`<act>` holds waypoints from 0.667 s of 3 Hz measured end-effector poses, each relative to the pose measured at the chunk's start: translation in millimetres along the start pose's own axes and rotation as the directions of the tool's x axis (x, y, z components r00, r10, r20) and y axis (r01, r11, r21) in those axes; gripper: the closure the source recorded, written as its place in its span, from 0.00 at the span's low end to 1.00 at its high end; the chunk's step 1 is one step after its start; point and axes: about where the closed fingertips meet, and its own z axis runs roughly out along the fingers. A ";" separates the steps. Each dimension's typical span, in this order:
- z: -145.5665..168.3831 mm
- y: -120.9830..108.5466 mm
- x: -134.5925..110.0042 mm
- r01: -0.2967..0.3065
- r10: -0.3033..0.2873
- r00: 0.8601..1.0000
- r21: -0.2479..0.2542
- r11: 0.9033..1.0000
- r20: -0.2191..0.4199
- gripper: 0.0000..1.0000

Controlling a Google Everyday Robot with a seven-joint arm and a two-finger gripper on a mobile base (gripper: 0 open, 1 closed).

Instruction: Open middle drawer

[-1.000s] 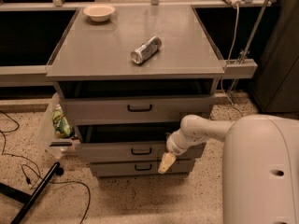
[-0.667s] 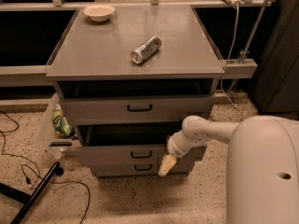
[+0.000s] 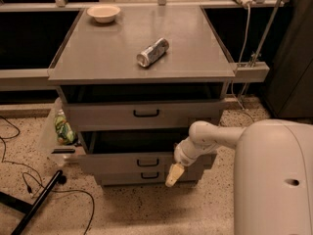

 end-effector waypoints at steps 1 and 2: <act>-2.4 0.1 -1.3 0.000 0.000 1.000 0.000 1.000 0.000 0.00; -0.9 15.2 1.7 -0.019 0.019 1.000 -0.035 0.999 0.001 0.00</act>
Offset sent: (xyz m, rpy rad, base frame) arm -0.1296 0.0081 -0.0388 0.0753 0.3191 -0.0085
